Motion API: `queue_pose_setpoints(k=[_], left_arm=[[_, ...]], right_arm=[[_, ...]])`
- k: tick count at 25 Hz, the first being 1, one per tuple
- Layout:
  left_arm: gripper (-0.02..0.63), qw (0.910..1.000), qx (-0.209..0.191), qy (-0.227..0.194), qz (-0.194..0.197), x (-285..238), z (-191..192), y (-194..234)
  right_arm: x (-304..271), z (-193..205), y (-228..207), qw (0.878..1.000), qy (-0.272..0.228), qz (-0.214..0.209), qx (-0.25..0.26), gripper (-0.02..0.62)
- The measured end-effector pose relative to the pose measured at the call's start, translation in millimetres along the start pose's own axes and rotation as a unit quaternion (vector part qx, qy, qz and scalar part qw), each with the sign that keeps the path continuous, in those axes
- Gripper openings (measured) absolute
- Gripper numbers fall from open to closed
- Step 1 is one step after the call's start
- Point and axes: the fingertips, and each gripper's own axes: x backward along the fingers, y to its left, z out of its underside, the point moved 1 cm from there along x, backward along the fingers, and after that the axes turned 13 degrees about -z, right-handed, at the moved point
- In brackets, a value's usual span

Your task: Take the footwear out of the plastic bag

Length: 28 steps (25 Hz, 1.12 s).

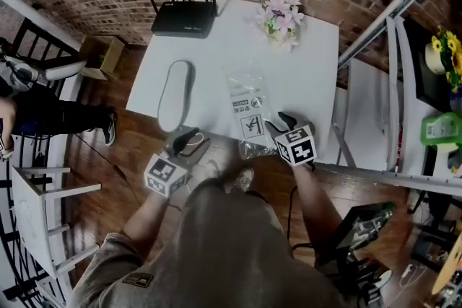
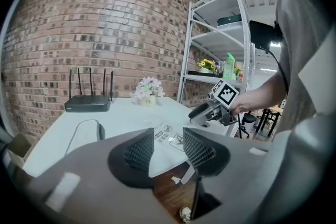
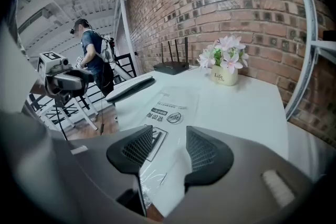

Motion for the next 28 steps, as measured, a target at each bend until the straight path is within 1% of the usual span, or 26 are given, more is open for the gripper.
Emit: queue_pose_setpoints(k=[3,5,9,13,16,23,28], left_arm=[[0.149,0.9998,0.004,0.004,0.017,0,10,-8],[0.124,0.9995,0.004,-0.002,0.03,0,10,-11],[0.067,0.9988,0.012,-0.02,0.042,12,4,-13],[0.018,0.9977,0.018,-0.033,0.056,36,5,-12],[0.002,0.997,0.021,-0.038,0.064,58,12,-10],[0.002,0.9943,0.026,-0.044,0.093,104,32,-11],[0.002,0.9923,0.03,-0.053,0.108,130,37,-16]], right_arm=[[9,2,25,1.0,-0.013,-0.007,0.008,0.153],[15,1,44,0.999,-0.03,-0.014,0.014,0.113],[25,-4,86,0.998,-0.061,-0.026,0.021,0.058],[32,-8,132,0.996,-0.076,-0.026,0.03,0.015],[32,-9,168,0.996,-0.08,-0.028,0.039,0.014],[25,-2,251,0.995,-0.081,-0.036,0.053,0.014],[24,-2,294,0.993,-0.091,-0.047,0.059,0.014]])
